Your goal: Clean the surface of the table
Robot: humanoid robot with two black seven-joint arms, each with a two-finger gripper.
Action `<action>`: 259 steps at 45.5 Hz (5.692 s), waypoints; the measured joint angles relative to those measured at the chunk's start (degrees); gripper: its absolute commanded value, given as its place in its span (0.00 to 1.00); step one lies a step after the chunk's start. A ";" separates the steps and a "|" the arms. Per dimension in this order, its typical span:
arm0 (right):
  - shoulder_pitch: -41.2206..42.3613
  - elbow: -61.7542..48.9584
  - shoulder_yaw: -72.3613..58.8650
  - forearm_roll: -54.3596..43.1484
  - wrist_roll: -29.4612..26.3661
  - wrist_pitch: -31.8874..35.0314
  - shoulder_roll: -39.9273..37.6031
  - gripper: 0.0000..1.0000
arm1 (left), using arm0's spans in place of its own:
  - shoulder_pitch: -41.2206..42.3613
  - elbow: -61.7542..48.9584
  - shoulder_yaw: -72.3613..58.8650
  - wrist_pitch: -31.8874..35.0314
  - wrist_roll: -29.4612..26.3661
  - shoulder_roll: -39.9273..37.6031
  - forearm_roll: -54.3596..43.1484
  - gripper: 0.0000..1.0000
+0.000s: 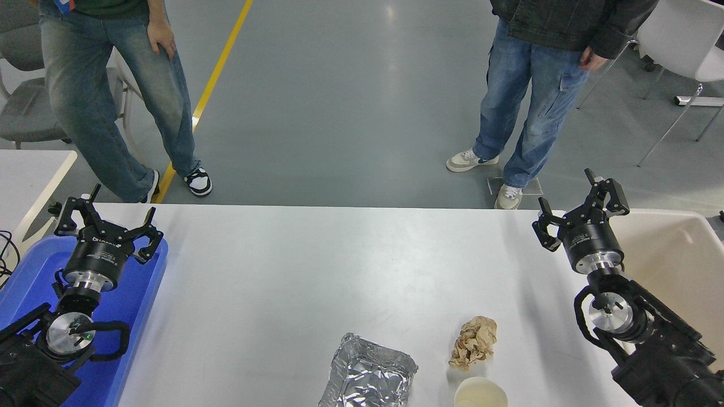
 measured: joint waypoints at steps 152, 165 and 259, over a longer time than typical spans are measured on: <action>-4.63 8.38 -1.46 -0.43 -4.59 -0.67 -5.15 1.00 | -0.09 -0.04 -0.08 -0.18 -0.04 0.00 0.00 1.00; -7.72 21.12 -6.53 -5.79 -5.84 -2.90 -17.05 1.00 | -0.10 -0.04 -0.08 -0.18 -0.04 0.00 -0.01 1.00; 18.38 59.76 -47.22 -23.42 -34.06 13.53 -43.90 1.00 | -0.09 -0.02 -0.09 -0.18 -0.02 0.00 -0.01 1.00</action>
